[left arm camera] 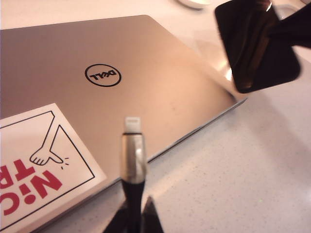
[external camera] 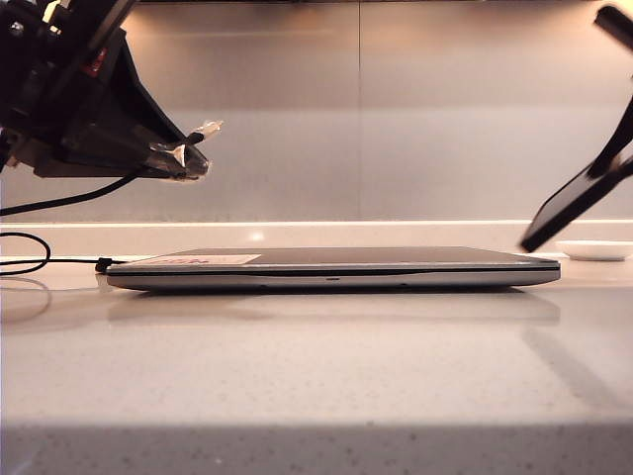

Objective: Pick up the charging cable and the phone, plug the charging cable into the charging port on the phone, and finally place them back on the table.

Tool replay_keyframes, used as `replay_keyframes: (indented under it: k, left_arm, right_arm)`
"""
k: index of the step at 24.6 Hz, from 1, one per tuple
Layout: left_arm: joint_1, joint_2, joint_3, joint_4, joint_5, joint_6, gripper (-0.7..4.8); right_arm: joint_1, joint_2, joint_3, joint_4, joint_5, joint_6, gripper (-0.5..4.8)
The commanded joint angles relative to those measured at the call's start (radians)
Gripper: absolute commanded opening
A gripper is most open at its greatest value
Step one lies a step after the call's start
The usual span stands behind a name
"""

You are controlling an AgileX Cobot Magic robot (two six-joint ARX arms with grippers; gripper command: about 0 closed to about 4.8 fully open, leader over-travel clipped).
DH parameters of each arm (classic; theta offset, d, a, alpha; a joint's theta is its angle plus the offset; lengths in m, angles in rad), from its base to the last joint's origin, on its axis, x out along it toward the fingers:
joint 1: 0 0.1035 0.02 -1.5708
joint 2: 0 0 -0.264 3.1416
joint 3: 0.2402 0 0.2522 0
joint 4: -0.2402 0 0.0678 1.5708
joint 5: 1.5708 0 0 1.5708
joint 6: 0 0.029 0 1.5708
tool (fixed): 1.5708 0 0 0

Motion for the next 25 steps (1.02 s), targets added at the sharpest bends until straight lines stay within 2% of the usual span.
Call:
replay_keyframes:
  k: [1, 6, 9, 13, 15, 20, 25]
  left_arm:
    - [-0.003, -0.002, 0.005, 0.01, 0.003, -0.003, -0.07]
    - [-0.029, -0.002, 0.005, -0.005, 0.003, -0.003, -0.06]
    - [-0.042, -0.002, 0.005, -0.006, 0.003, -0.002, -0.06]
    - [-0.05, -0.002, 0.005, -0.007, 0.003, -0.002, -0.06]
    - [-0.051, -0.002, 0.005, -0.006, 0.003, -0.002, -0.06]
    - [-0.051, -0.002, 0.005, -0.006, 0.003, -0.003, -0.06]
    - [-0.051, -0.002, 0.005, -0.006, 0.003, -0.003, -0.06]
  right_arm:
    - [0.002, -0.04, 0.093, -0.171, 0.072, -0.143, -0.06]
    - [0.007, -0.041, 0.232, -0.451, 0.166, -0.319, -0.06]
    - [0.046, -0.041, 0.267, -0.547, 0.234, -0.373, -0.06]
    - [0.135, -0.04, 0.274, -0.627, 0.33, -0.397, -0.06]
    - [0.211, -0.026, 0.274, -0.672, 0.402, -0.397, -0.06]
    - [0.29, 0.032, 0.274, -0.734, 0.422, -0.397, -0.06]
    - [0.301, 0.112, 0.274, -0.759, 0.417, -0.397, -0.06]
